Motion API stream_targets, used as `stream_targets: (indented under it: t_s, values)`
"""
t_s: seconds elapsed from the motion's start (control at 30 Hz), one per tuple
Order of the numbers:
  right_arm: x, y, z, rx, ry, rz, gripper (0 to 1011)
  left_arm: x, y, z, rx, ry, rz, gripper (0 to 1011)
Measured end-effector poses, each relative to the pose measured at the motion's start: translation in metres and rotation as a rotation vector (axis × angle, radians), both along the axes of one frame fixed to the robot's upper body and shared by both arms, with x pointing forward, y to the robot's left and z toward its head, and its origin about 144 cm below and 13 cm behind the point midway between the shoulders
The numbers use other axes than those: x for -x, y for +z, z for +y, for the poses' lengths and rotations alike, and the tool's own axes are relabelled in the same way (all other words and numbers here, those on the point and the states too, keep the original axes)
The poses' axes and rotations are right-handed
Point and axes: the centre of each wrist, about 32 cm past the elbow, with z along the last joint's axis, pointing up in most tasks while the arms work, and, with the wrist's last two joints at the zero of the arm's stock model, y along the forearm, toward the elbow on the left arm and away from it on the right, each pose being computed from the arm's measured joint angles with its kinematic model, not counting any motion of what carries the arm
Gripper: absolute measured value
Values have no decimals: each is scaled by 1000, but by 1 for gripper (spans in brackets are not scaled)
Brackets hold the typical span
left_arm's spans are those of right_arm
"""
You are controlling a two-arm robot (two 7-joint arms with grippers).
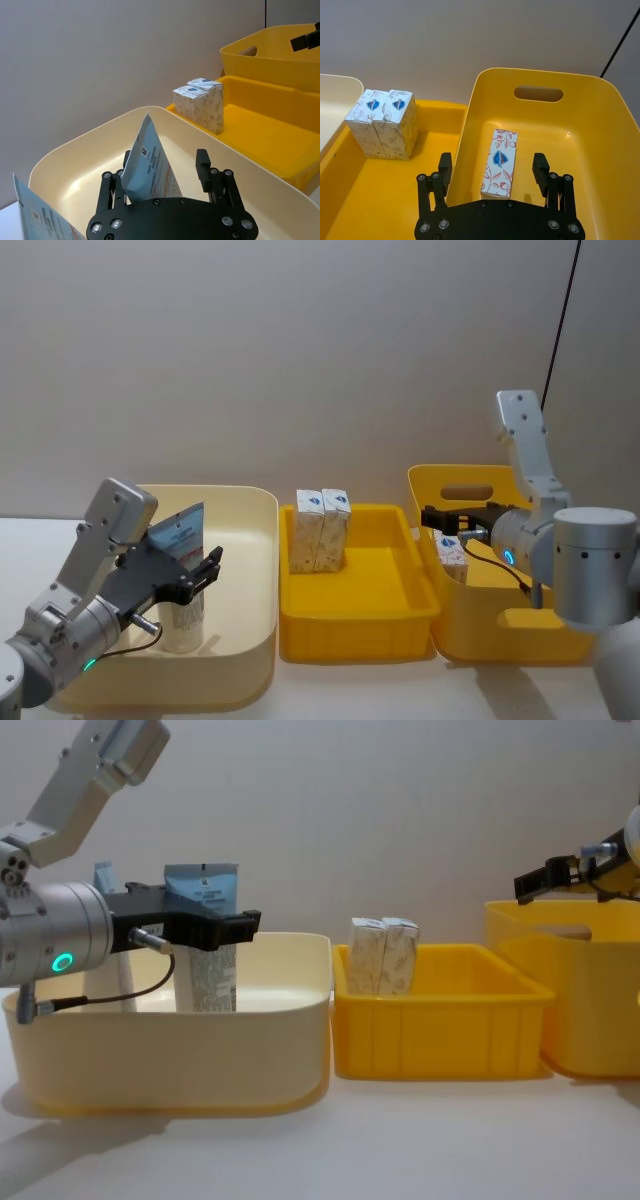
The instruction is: Bimanual collaborative sorting of washing and personal care products
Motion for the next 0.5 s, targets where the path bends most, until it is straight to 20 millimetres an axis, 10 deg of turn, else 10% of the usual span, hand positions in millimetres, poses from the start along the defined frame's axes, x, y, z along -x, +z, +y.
stream_targets:
  t_s: [0.5]
  values:
    - [0, 0, 0, 0, 0, 0, 1001, -1, 0, -1, -3, -3, -2, 291]
